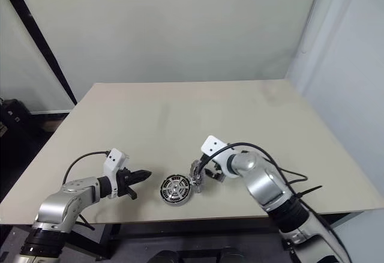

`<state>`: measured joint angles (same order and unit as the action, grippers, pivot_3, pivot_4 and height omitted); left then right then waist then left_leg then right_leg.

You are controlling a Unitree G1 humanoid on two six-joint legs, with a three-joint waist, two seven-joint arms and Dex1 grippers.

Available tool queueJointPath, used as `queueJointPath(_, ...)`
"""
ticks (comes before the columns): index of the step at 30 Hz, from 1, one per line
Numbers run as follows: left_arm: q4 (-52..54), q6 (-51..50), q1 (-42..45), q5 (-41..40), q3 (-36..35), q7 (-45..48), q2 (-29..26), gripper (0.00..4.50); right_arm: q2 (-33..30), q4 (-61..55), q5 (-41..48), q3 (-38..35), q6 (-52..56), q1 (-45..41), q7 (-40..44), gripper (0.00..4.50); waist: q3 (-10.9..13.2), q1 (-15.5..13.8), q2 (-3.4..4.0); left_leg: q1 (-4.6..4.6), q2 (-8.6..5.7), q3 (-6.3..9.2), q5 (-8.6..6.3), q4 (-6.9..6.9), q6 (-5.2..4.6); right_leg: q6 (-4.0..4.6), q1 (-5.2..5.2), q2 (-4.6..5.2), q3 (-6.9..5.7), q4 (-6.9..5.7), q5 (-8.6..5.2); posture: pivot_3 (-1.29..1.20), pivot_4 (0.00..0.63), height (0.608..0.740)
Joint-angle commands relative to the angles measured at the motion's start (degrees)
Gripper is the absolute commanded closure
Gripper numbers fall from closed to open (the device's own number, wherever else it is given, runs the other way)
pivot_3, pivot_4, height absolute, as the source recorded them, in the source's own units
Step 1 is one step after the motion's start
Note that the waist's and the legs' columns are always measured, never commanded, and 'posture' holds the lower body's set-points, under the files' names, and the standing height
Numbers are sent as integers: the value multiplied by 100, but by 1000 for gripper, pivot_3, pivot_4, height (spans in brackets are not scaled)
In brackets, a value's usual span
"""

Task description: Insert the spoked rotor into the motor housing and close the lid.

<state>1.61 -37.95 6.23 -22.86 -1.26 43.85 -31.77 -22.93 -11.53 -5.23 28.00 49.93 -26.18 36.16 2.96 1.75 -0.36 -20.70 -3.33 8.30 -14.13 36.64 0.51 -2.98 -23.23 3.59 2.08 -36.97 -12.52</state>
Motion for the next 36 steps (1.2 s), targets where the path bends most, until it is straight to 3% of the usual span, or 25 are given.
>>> queueJointPath(1,162,56,10,-17,-120,12,-90,4500,325,-177,123,-55,46,-14,-146,53,0,0,0,0,0,1,0,0,0,0,0,0,0,0,0,0,0,740)
queueJointPath(7,237,24,-50,-39,-139,-15,-105,4500,1056,239,140,182,-37,45,-401,53,0,7,1,6,2,5,0,-1,1,2,-5,-4,-3,-3,1,0,0,740)
queueJointPath(18,445,-42,-245,-96,-215,-92,-128,4500,1362,891,77,461,-400,93,-431,53,0,6,2,10,3,5,0,0,2,5,-5,-8,-1,-4,3,0,0,740)
queueJointPath(23,489,-71,-294,-116,-237,-101,-147,4500,1225,869,384,159,-562,-53,-27,53,0,6,3,12,5,5,0,0,3,5,-4,-11,-1,-5,3,0,0,740)
queueJointPath(28,539,-99,-363,-199,-246,73,-255,4500,570,719,874,102,-992,-265,1156,53,1,7,3,9,4,4,0,4,2,5,-2,-10,-1,-3,3,0,0,740)
queueJointPath(36,688,-30,-725,-333,-55,1086,-747,4500,295,1328,1014,181,-1823,-331,1917,53,1,94,4,8,10,3,0,-4,2,6,-1,-13,-2,-3,3,0,0,740)
